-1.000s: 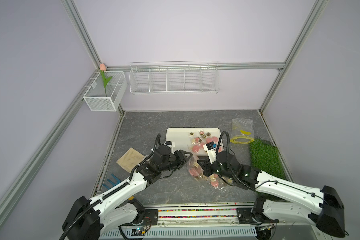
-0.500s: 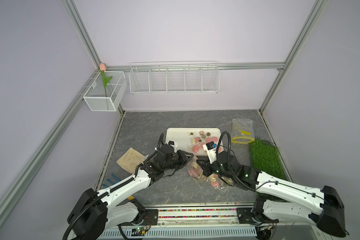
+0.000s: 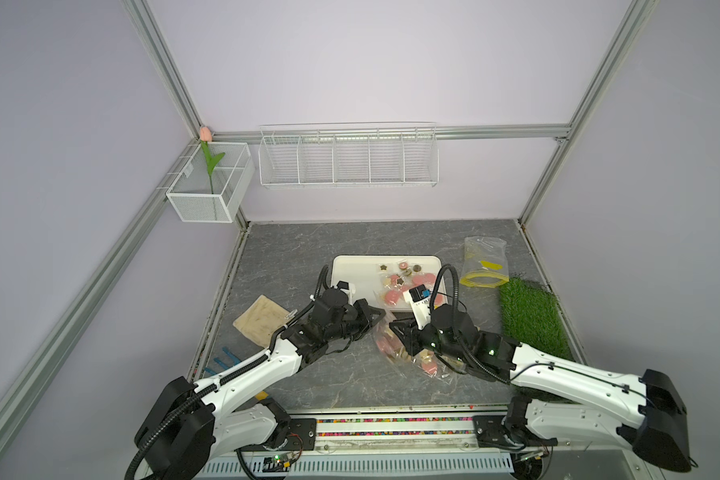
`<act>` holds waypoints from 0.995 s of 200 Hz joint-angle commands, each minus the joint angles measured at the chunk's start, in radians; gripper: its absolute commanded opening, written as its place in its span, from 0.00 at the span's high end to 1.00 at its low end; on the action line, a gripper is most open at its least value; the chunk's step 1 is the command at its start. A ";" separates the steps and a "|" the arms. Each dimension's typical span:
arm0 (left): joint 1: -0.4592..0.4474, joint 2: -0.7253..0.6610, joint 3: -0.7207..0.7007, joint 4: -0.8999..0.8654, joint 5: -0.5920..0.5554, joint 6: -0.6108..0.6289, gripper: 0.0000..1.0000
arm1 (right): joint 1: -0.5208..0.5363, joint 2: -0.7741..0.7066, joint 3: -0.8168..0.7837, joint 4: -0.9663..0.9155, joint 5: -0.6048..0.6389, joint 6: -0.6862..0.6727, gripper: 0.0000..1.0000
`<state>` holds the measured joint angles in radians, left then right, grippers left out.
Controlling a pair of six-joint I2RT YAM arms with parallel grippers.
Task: Pour cookies out of the ziploc bag
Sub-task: Open the ziploc bag at the center of the board.
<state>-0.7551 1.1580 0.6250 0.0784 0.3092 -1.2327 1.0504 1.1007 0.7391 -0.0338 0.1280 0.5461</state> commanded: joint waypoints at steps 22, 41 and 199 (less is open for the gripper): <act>-0.004 -0.012 0.081 -0.075 -0.018 0.137 1.00 | 0.008 -0.043 0.017 -0.079 0.047 0.009 0.34; -0.004 -0.005 0.132 -0.160 -0.017 0.245 1.00 | 0.006 -0.076 0.026 -0.114 0.079 0.014 0.24; -0.005 0.061 0.208 -0.319 0.081 0.451 1.00 | -0.221 0.080 0.170 -0.166 -0.219 0.140 0.19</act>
<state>-0.7559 1.2186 0.8459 -0.2344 0.3798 -0.7979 0.8436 1.1316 0.8577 -0.2554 -0.0055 0.6388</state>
